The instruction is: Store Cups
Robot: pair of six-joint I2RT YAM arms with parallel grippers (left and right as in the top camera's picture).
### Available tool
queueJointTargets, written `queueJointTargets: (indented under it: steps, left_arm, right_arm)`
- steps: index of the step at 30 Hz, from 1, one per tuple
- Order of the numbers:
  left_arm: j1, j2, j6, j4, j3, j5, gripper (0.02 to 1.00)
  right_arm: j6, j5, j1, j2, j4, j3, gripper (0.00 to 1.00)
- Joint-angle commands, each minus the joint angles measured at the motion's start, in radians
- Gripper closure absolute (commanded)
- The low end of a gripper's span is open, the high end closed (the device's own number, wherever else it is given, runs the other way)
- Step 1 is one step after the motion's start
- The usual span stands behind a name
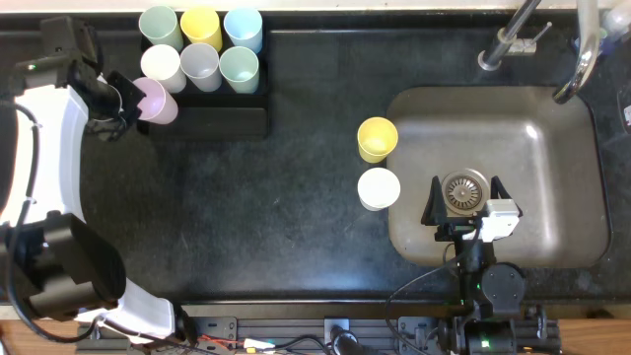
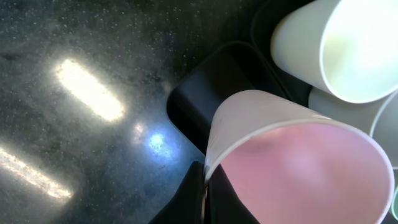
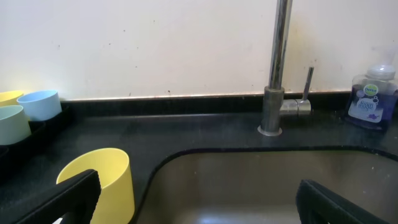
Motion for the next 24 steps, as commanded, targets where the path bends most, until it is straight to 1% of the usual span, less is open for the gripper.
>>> queueJointTargets:
  steps: [1, 4, 24]
  left_arm:
    - [0.022, 0.030, -0.008, 0.002, 0.023, -0.007, 0.982]
    - [0.024, 0.043, -0.008, 0.005, 0.023, -0.021, 0.985]
    - [0.023, 0.138, -0.007, 0.070, 0.023, -0.033, 0.982]
  right_arm:
    - [-0.006, -0.005, -0.001, -0.007, 0.005, -0.013, 0.003]
    - [-0.006, -0.005, -0.001, -0.007, 0.005, -0.013, 0.003]
    - [-0.006, -0.005, -0.001, -0.007, 0.005, -0.013, 0.005]
